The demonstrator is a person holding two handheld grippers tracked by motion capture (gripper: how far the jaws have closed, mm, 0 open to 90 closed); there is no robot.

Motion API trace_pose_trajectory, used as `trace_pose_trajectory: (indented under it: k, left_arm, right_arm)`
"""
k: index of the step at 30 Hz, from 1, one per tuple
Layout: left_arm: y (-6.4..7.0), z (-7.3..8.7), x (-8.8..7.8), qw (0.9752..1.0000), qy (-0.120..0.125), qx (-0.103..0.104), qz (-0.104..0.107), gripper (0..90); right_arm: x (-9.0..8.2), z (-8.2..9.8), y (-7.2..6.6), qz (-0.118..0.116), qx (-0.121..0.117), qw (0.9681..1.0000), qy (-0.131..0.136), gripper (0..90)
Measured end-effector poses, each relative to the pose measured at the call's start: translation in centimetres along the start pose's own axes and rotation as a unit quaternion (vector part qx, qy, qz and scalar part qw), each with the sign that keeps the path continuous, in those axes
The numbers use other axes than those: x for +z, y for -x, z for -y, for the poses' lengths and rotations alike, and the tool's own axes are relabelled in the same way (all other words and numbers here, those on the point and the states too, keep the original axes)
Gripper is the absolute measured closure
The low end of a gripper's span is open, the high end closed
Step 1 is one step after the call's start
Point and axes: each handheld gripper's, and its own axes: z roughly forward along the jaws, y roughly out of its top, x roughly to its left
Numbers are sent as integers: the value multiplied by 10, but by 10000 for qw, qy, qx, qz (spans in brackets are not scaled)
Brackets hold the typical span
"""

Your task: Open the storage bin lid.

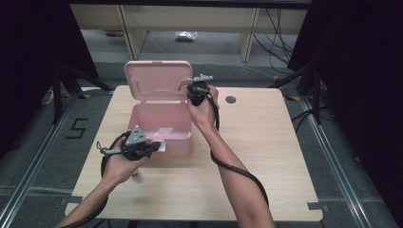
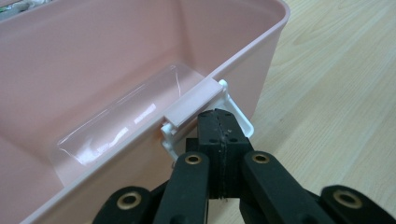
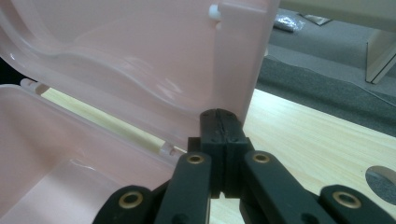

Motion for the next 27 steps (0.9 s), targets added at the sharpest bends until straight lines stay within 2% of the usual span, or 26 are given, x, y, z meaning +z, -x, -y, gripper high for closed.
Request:
trace_pose_trajectory:
  k: [2,4,5,8,13,14,18,21,22,23,27]
  left_arm:
    - [0,0,0,10000,-11,10,5,896]
    - [0,0,0,10000,0,-7,2,896]
    - [0,0,0,10000,-3,-8,3,897]
    - [0,0,0,10000,-6,-7,8,896]
    - [0,0,0,10000,6,-4,7,896]
    - [0,0,0,10000,7,-6,9,896]
    - [0,0,1,10000,31,-6,-4,896]
    - [0,0,0,10000,23,-5,-29,896]
    - [0,0,1,10000,25,-5,-31,897]
    - [0,0,0,10000,19,-2,-30,896]
    - [1,0,1,10000,22,-4,-31,897]
  right_arm:
    - [2,1,0,25,-6,10000,72,900]
    - [3,1,0,-2,-5,10000,21,900]
    - [3,1,-1,2,124,9999,20,900]
    - [4,1,0,-23,151,9999,-9,900]
    - [4,1,2,1,-47,9999,-113,900]
    - [4,1,1,-3,89,9999,-132,900]
    - [4,1,2,19,65,9998,-161,900]
    - [5,1,3,-59,107,9998,-161,900]
    - [5,1,4,4,26,9999,-158,900]
    - [5,1,3,7,139,9997,-186,900]
    - [6,1,4,-46,181,9997,-185,900]
